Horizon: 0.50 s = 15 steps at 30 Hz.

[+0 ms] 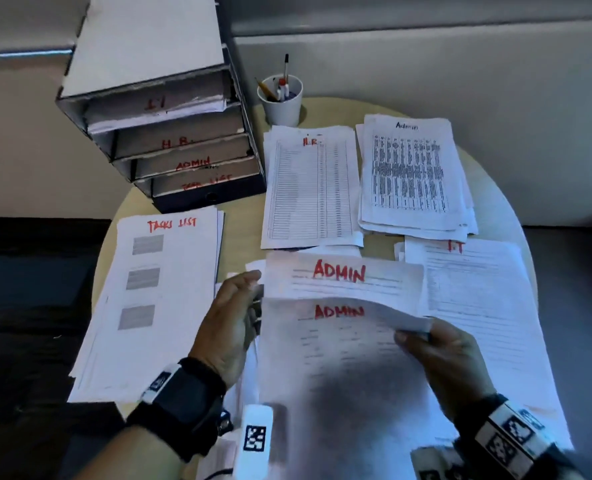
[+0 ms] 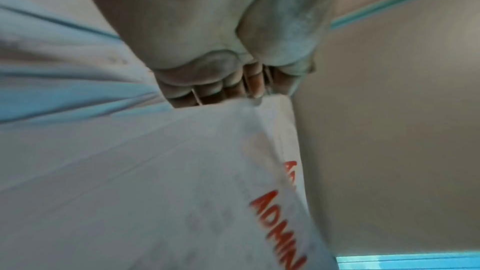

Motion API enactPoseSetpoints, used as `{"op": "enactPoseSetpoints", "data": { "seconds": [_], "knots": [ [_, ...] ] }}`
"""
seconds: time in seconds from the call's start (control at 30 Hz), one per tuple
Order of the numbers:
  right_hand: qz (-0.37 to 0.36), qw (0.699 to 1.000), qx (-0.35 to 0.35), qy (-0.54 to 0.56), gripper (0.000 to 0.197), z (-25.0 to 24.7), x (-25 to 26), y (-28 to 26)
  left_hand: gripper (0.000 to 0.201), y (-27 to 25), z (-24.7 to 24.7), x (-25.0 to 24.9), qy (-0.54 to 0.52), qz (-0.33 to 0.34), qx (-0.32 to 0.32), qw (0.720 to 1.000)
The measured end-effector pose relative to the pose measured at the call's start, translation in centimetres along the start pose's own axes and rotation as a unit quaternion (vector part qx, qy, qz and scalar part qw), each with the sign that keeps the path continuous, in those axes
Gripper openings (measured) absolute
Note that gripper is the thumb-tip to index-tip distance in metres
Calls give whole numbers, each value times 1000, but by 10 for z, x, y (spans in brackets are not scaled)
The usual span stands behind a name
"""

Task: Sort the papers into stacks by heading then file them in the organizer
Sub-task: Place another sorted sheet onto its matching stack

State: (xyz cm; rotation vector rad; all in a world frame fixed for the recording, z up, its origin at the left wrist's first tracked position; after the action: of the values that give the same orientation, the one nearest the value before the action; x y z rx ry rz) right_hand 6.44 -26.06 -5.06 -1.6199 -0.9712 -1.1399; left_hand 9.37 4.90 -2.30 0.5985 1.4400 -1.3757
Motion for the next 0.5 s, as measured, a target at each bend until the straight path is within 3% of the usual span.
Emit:
{"op": "enactPoseSetpoints", "data": {
  "seconds": [0.07, 0.13, 0.2, 0.37, 0.4, 0.5],
  "knots": [
    [30, 998, -32, 37, 20, 2, 0, 7, 20, -8, 12, 8, 11, -3, 23, 1000],
    [60, 995, -50, 66, 17, 8, 5, 10, 21, -16, 19, 22, 126, 28, 63, 990],
    [67, 993, -52, 84, 20, 15, 12, 10, 31, -17, 19, 41, 181, 5, 72, 981],
    [110, 991, 13, 73, 74, 24, 1, 8, 31, 2, 10, 52, 167, -59, 18, 984],
    [122, 991, 26, 47, 71, 22, -8, 6, 34, 7, 13, 48, 132, -60, 20, 989],
    [101, 988, 59, -98, 34, 13, -26, -4, 41, 23, 18, 25, 30, -39, 21, 999]
  ]
}}
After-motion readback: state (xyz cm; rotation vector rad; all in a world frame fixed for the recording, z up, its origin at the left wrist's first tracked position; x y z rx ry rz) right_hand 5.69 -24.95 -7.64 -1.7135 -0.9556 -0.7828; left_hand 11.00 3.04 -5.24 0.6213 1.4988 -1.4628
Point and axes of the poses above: each hand's wrist, its own y-axis towards the middle knuckle, its own z-axis out of the palm, x = y × z, the point moved 9 cm from there along y, towards the middle knuckle, and after that the axes turned 6 degrees about -x, right-handed, at the moved point
